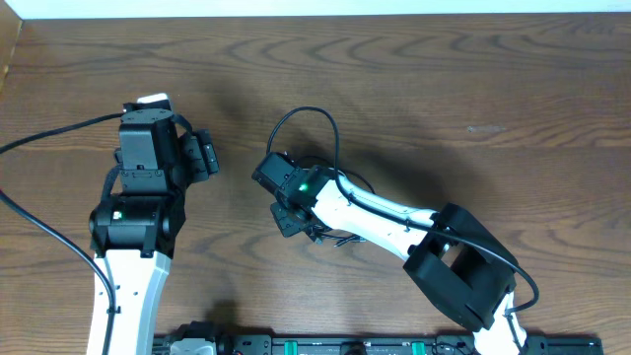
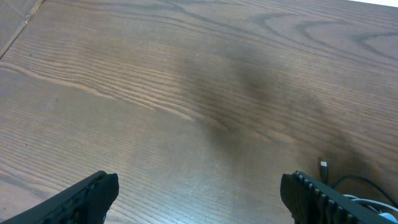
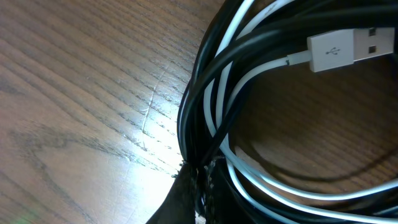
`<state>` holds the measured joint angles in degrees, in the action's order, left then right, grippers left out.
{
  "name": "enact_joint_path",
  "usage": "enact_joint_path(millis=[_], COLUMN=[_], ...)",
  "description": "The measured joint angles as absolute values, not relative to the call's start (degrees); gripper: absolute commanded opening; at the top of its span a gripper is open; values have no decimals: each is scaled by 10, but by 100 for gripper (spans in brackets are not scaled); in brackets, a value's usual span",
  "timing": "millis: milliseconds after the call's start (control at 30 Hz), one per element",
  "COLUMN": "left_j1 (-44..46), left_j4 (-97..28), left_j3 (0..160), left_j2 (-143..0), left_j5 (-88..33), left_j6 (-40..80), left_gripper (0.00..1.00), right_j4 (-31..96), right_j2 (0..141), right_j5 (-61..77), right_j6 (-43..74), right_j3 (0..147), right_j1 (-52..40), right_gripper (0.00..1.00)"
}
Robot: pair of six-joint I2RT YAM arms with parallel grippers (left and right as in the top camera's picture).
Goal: Untangle cables
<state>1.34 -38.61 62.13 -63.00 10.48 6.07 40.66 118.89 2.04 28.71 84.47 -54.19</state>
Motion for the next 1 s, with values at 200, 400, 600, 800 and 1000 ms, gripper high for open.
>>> enact_joint_path(millis=[200, 400, 600, 800, 1000], left_j1=[13, 13, 13, 13, 13], left_j4=[-386, -386, -386, -386, -386], left_j3=[621, 621, 621, 621, 621], left_j2=[-630, -630, -630, -630, -630], left_j5=[105, 105, 99, 72, 59], left_j6=[61, 61, 61, 61, 60], left_gripper=[89, 89, 89, 89, 89], right_j4=[419, 436, 435, 440, 487], right_j2=[1189, 1170, 1083, 1015, 1028], right_j5=[31, 31, 32, 29, -10], right_j6=[287, 282, 261, 234, 230], right_j3=[845, 845, 845, 847, 849], right_j1=[-542, -542, -542, -542, -542], right_gripper=[1, 1, 1, 4, 76])
